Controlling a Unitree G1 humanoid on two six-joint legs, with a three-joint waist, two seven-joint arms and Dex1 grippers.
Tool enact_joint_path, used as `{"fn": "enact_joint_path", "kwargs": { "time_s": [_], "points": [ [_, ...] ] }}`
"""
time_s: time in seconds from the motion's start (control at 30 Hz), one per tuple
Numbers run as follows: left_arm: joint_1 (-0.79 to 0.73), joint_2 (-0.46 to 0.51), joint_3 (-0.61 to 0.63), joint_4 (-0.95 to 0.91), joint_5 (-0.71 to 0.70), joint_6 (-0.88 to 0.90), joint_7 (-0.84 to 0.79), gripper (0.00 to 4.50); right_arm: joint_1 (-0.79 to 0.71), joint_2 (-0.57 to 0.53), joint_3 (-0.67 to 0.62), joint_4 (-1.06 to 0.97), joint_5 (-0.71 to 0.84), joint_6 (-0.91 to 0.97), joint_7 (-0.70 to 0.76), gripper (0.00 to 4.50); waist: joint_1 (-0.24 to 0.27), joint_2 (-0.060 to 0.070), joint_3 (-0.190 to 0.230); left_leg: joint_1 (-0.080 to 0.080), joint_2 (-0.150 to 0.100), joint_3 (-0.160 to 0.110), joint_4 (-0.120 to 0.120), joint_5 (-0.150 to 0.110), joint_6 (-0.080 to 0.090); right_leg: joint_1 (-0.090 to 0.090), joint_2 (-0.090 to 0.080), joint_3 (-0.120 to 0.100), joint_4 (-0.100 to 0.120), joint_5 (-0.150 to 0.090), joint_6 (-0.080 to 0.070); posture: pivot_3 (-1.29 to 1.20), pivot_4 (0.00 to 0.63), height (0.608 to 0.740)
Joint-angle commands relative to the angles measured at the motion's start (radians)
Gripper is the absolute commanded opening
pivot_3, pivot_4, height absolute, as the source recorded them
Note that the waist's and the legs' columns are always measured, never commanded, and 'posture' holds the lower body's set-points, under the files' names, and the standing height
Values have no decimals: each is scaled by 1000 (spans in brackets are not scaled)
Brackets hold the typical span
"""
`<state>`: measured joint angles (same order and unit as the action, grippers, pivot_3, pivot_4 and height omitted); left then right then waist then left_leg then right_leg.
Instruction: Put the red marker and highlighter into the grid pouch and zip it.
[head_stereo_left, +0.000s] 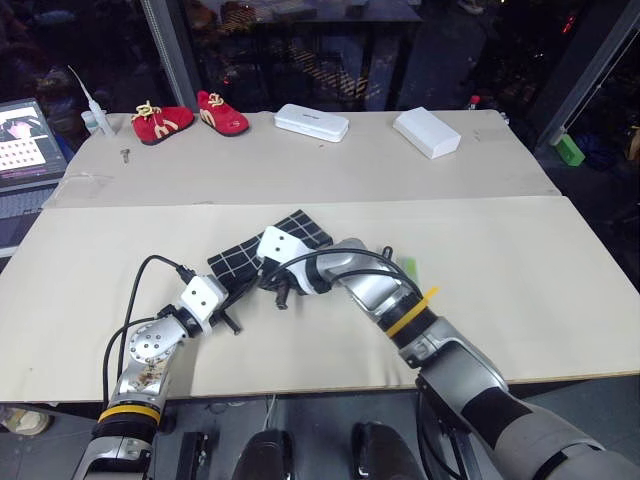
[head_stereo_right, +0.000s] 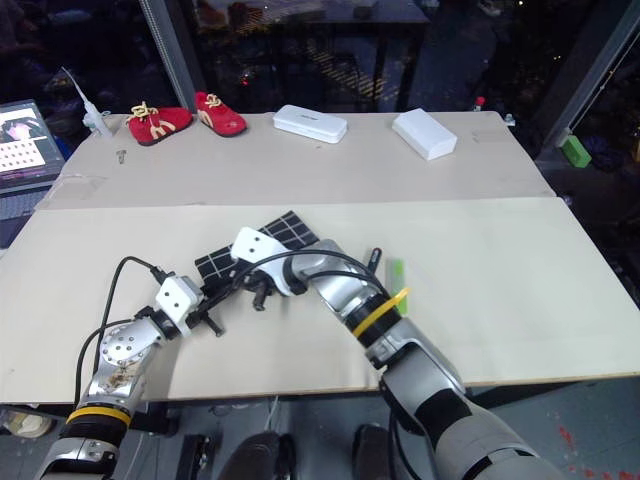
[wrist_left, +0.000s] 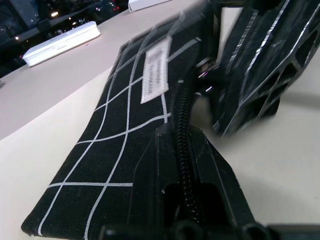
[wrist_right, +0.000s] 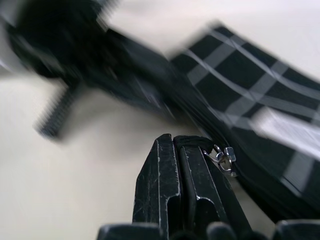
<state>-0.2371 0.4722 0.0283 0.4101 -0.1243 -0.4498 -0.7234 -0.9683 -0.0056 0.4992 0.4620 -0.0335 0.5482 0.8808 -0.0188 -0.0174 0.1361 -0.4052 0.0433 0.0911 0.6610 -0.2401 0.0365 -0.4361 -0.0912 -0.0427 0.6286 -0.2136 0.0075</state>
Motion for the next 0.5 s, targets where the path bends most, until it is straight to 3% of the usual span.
{"fn": "enact_joint_path", "kwargs": {
  "time_s": [0.03, 0.2, 0.23, 0.33, 0.5],
  "points": [
    [-22, -8, -9, 4, -8, -11, -17, 0, -15, 22, 2, -75, 40, 8, 72, 18, 3, 0, 0, 0, 0, 0, 0, 0, 0, 0, 0, 0, 0, 0, 0, 0, 150, 740],
    [-42, -9, -5, 18, -9, -10, -25, 0, -15, 17, -13, -40, 11, -10, 41, 18, 2, 0, 0, 0, 0, 0, 0, 0, 0, 0, 0, 0, 0, 0, 0, 0, 150, 740],
    [-43, -9, -5, 17, -9, -10, -26, 0, -2, -6, -22, -49, 11, -6, 42, 514, 2, 0, 0, 0, 0, 0, 0, 0, 0, 0, 0, 0, 0, 0, 0, 0, 150, 740],
    [-44, -13, -8, 12, -9, -11, -31, 0, 42, -70, -41, -123, 32, 34, 71, 1363, 2, 0, 0, 0, 0, 0, 0, 0, 0, 0, 0, 0, 0, 0, 0, 0, 150, 740],
    [-37, -22, -10, -1, -7, -11, -28, 0, 189, -254, -180, -491, 192, 351, 126, 3107, 10, 0, 0, -2, -2, -1, 0, 0, 0, 0, -2, -1, -1, 0, 1, 0, 150, 740]
  ]
}}
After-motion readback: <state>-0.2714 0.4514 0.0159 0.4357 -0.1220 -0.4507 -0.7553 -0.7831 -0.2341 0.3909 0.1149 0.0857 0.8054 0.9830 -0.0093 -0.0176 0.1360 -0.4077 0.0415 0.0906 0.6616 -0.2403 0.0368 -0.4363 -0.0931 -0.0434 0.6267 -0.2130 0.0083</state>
